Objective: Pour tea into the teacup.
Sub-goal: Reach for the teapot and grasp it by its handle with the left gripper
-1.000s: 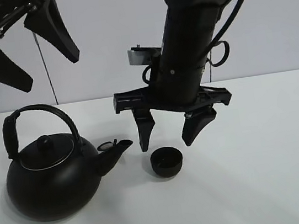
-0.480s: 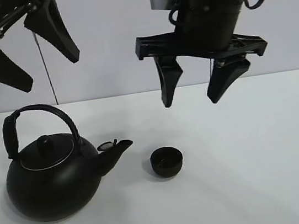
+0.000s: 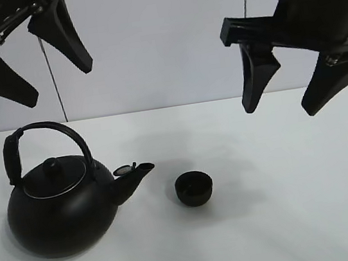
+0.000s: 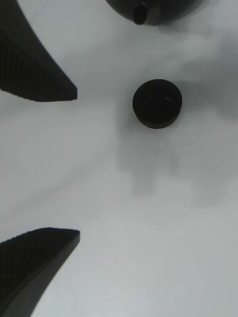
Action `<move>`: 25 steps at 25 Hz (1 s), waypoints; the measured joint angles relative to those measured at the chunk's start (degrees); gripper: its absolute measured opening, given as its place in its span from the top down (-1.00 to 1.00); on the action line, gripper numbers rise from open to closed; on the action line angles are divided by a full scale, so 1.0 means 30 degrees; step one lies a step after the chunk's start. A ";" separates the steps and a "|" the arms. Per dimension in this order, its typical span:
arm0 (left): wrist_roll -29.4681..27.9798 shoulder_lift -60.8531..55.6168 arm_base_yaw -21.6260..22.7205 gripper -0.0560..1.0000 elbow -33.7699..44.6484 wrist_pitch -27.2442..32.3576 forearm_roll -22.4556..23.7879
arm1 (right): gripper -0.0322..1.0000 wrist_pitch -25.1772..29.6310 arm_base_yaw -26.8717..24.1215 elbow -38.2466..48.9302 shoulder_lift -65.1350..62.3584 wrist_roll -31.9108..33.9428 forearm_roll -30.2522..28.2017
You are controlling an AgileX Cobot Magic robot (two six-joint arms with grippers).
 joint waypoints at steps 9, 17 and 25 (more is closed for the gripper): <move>0.0000 0.0000 0.0000 -0.13 0.0000 0.0000 0.0000 | -0.02 0.0212 -0.1744 0.0214 -0.1317 -0.2030 0.2601; 0.0000 0.0000 0.0000 -0.13 0.0000 -0.0019 0.0000 | -0.02 0.0227 -0.1741 0.0214 -0.1317 -0.2153 0.3053; 0.0000 0.0000 0.0000 -0.13 0.0000 -0.0075 0.0000 | -0.02 0.0227 -0.1741 0.0214 -0.1317 -0.2166 0.3096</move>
